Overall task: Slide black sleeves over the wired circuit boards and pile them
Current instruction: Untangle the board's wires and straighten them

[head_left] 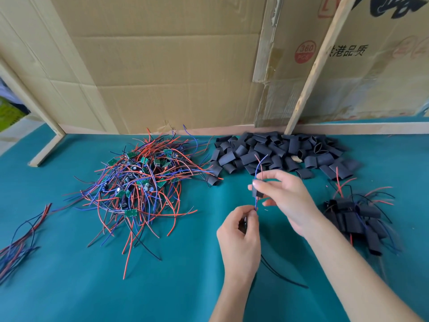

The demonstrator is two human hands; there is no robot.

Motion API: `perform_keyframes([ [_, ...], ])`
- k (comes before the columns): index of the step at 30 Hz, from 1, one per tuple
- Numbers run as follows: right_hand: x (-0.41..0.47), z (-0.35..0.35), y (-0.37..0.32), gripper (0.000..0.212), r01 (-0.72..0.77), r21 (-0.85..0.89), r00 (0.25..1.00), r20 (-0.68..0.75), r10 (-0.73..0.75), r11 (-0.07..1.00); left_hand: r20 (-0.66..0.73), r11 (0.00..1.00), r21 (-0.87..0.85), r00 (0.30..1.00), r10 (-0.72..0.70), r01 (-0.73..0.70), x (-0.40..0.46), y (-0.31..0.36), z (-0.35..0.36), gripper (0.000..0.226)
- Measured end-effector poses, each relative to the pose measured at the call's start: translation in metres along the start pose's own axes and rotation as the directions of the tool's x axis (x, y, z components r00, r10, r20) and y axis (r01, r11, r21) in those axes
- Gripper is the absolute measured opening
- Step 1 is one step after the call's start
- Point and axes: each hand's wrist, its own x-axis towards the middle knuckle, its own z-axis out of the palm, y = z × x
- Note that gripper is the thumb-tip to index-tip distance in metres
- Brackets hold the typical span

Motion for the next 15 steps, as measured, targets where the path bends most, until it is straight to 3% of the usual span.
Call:
perform_keyframes([
  [6,-0.028,0.003,0.028,0.005,-0.014,0.100,1.000,-0.015,0.015,0.995,-0.030,0.997,-0.070,0.999,-0.033,0.030,-0.002,0.004,-0.002,0.023],
  [11,-0.033,-0.001,0.037,0.010,-0.007,0.146,0.999,-0.030,0.012,0.989,0.026,0.998,-0.061,0.999,-0.024,0.025,-0.003,0.001,-0.003,0.040],
  [15,-0.033,-0.001,0.039,0.007,0.011,0.186,0.993,-0.120,0.011,0.983,0.043,0.997,-0.070,0.998,-0.038,0.041,-0.001,0.001,-0.002,0.039],
])
